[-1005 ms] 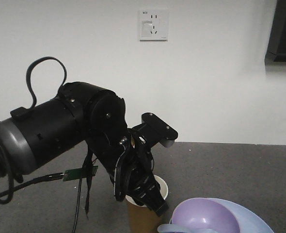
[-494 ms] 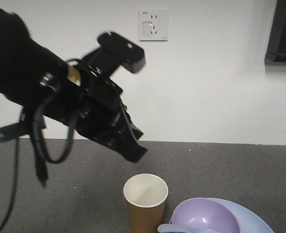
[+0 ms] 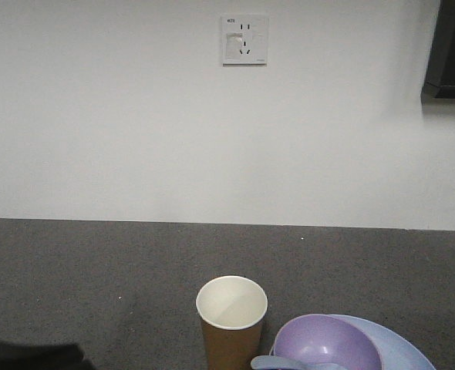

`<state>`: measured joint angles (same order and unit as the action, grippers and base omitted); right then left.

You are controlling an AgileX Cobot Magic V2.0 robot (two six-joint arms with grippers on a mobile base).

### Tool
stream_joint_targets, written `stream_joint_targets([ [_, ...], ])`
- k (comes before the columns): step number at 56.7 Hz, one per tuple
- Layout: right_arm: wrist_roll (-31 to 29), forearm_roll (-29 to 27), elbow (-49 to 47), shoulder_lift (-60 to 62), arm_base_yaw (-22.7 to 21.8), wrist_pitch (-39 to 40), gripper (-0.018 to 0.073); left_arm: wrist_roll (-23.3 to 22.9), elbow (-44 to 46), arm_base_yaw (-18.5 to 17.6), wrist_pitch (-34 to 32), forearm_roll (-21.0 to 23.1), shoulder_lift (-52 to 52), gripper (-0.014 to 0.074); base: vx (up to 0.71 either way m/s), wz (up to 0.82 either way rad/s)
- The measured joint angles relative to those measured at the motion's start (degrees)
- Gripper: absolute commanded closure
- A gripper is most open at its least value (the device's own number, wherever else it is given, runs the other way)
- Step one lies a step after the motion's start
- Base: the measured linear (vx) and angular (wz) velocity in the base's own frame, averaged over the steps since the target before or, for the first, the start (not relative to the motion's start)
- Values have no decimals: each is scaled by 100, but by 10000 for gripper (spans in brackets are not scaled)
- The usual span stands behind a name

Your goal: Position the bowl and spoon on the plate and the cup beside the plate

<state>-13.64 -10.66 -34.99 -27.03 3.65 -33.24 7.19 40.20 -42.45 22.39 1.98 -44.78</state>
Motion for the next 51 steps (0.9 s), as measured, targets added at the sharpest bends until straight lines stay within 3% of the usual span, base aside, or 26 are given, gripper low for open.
stream_joint_targets([
  [8,-573,-492,0,0,0,404,568,-264,-877,0,-516,0,685,600,0,0],
  [19,-927,-747,0,0,0,561,568,-264,-985,0,-1147,0,897,598,0,0],
  [51,-945,-751,0,0,0,229,568,-264,-990,0,-1183,0,897,596,0,0],
])
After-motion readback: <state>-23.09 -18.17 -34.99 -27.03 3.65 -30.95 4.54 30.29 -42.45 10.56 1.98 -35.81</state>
